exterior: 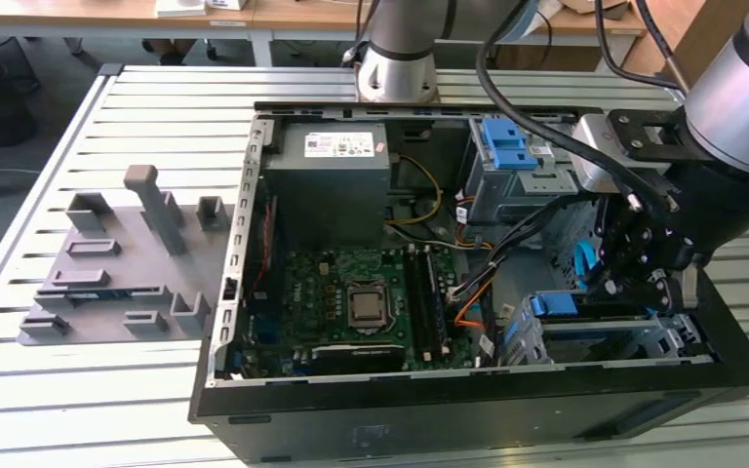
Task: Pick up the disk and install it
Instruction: 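Insert the second disk wire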
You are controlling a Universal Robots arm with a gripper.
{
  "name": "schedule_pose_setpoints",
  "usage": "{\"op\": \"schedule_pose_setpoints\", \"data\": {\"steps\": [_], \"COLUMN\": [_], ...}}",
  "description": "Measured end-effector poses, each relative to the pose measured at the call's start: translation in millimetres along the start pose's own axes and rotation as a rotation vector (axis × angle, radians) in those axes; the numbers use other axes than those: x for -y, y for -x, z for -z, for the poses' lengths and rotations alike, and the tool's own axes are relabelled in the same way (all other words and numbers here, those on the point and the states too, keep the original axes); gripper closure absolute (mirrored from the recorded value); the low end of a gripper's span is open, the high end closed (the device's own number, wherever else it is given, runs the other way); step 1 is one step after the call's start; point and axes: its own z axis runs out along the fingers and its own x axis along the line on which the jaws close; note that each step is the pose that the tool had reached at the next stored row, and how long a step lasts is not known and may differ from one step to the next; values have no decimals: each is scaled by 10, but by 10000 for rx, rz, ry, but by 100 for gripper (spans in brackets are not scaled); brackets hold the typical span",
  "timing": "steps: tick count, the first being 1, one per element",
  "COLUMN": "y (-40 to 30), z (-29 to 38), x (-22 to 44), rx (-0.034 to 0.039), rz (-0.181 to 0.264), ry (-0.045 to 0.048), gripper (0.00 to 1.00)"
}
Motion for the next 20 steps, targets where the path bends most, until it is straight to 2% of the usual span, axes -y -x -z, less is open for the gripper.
{"op": "schedule_pose_setpoints", "data": {"steps": [20], "y": [-12], "z": [-64], "x": [9], "rx": [1], "rz": [-1], "ry": [1], "gripper": [84]}}
